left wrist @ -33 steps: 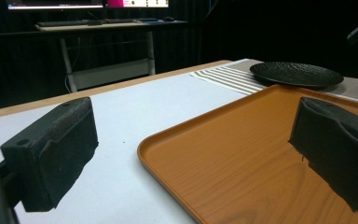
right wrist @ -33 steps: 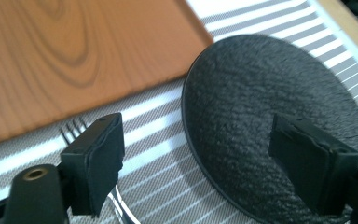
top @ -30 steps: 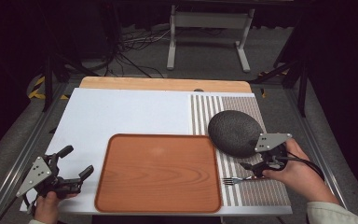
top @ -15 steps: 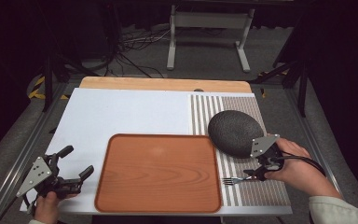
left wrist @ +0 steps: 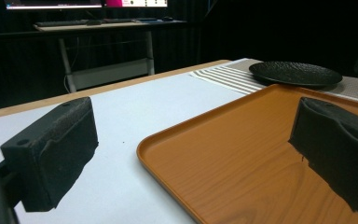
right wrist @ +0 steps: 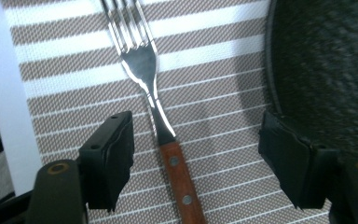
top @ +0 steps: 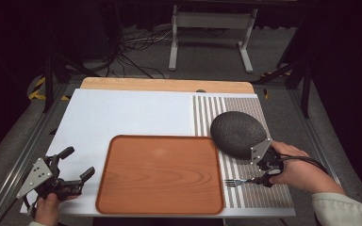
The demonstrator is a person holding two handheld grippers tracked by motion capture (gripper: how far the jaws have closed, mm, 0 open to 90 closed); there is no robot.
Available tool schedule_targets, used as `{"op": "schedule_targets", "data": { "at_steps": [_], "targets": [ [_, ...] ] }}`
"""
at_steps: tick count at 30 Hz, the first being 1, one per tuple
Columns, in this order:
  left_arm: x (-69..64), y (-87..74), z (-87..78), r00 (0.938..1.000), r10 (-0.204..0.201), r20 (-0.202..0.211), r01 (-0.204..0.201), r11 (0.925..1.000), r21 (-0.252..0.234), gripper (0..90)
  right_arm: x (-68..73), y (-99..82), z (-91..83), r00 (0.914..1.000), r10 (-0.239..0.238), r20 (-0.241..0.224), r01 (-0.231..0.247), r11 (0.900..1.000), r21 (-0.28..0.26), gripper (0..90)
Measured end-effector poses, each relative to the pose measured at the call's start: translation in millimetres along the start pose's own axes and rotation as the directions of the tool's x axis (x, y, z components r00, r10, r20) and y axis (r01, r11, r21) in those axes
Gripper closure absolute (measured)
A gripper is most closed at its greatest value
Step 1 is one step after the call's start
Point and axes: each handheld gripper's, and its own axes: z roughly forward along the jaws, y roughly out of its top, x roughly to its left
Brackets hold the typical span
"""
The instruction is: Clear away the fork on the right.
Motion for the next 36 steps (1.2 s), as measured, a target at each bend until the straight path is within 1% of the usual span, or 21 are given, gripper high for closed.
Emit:
{"op": "schedule_targets", "data": {
  "at_steps": [3, 5, 7, 9, 12, 16, 17, 21, 23, 24, 26, 27, 30, 31, 33, 34, 35, 36],
  "targets": [
    [0.0, 0.0, 0.0, 1.0, 0.001, 0.003, -0.001, 1.0, 0.001, 1.7, 1.2, 0.2, 2.3, 0.9998, -0.009, -0.015, 0.009, 0.9995, 0.03, 28.9],
    [0.1, 0.1, -0.1, 1.0, 0.002, 0.0, -0.002, 1.0, -0.001, 1.7, 0.4, 0.4, 4.2, 0.9993, -0.029, -0.025, 0.03, 0.9987, 0.04, 29.9],
    [0.2, -0.1, 0.0, 1.0, 0.001, -0.001, -0.001, 1.0, -0.001, 1.7, 1.3, 0.8, 6.4, 0.9987, -0.035, -0.037, 0.037, 0.9977, 0.058, 30.4],
    [0.1, -0.1, 0.1, 1.0, 0.0, 0.001, 0.0, 1.0, -0.001, 1.7, 1.2, 1.1, 8.2, 0.9983, -0.043, -0.041, 0.045, 0.9971, 0.061, 30.6],
    [-0.1, 0.1, 0.1, 1.0, 0.001, 0.004, -0.001, 1.0, 0.003, 1.7, 2.8, 1.6, 11.5, 0.9969, -0.047, -0.062, 0.053, 0.9941, 0.094, 32.0],
    [0.1, -0.1, 0.1, 1.0, 0.002, 0.002, -0.002, 1.0, 0.003, 1.7, 3.8, 2.2, 14.5, 0.9949, -0.059, -0.082, 0.068, 0.9913, 0.113, 33.1],
    [0.2, -0.1, 0.1, 1.0, 0.003, 0.001, -0.003, 1.0, 0.003, 1.7, 4.6, 2.4, 15.3, 0.9947, -0.057, -0.086, 0.068, 0.9898, 0.125, 33.3],
    [0.1, 0.1, -0.1, 1.0, 0.002, 0.003, -0.002, 1.0, 0.0, 1.7, 5.5, 3.0, 18.5, 0.993, -0.059, -0.102, 0.072, 0.989, 0.129, 34.6],
    [0.1, 0.0, -0.1, 1.0, 0.001, 0.0, -0.001, 1.0, -0.003, 1.7, 5.7, 2.9, 18.5, 0.9944, -0.048, -0.095, 0.06, 0.9895, 0.132, 36.0],
    [0.1, 0.0, -0.1, 1.0, 0.001, 0.0, -0.001, 1.0, -0.003, 1.7, 4.5, 3.1, 18.5, 0.994, -0.055, -0.094, 0.066, 0.99, 0.125, 37.1],
    [0.2, 0.0, 0.0, 1.0, 0.0, -0.001, 0.0, 1.0, -0.003, 1.7, 3.1, 2.8, 18.5, 0.9944, -0.066, -0.083, 0.075, 0.9901, 0.119, 42.8],
    [0.2, 0.0, 0.0, 1.0, 0.0, -0.001, 0.0, 1.0, -0.003, 1.7, 3.1, 2.8, 18.5, 0.9944, -0.066, -0.083, 0.075, 0.9901, 0.119, 42.8],
    [0.2, 0.0, 0.3, 1.0, 0.0, 0.0, 0.0, 1.0, -0.004, 1.7, 3.0, 2.8, 19.0, 0.9938, -0.069, -0.087, 0.081, 0.9865, 0.143, 53.0],
    [0.1, 0.0, 0.2, 1.0, -0.001, -0.001, 0.001, 1.0, -0.003, 1.7, 2.2, 3.0, 20.0, 0.9923, -0.082, -0.093, 0.095, 0.9843, 0.149, 54.6],
    [0.3, -0.1, 0.3, 1.0, -0.002, 0.0, 0.002, 1.0, -0.003, 1.7, 3.4, 3.4, 22.1, 0.9914, -0.085, -0.099, 0.101, 0.9805, 0.169, 59.1],
    [0.3, -0.1, 0.3, 1.0, -0.002, 0.0, 0.002, 1.0, -0.003, 1.7, 3.4, 3.4, 22.1, 0.9914, -0.085, -0.099, 0.101, 0.9805, 0.169, 59.1],
    [0.6, -0.4, 0.2, 1.0, -0.003, 0.001, 0.003, 1.0, -0.003, 1.7, 3.2, 3.6, 22.5, 0.99, -0.091, -0.108, 0.109, 0.9782, 0.177, 61.0],
    [0.9, -0.3, 0.0, 1.0, -0.004, 0.003, 0.004, 1.0, -0.001, 1.7, 3.3, 4.1, 22.7, 0.9893, -0.1, -0.106, 0.119, 0.9745, 0.19, 62.4]
  ]
}}
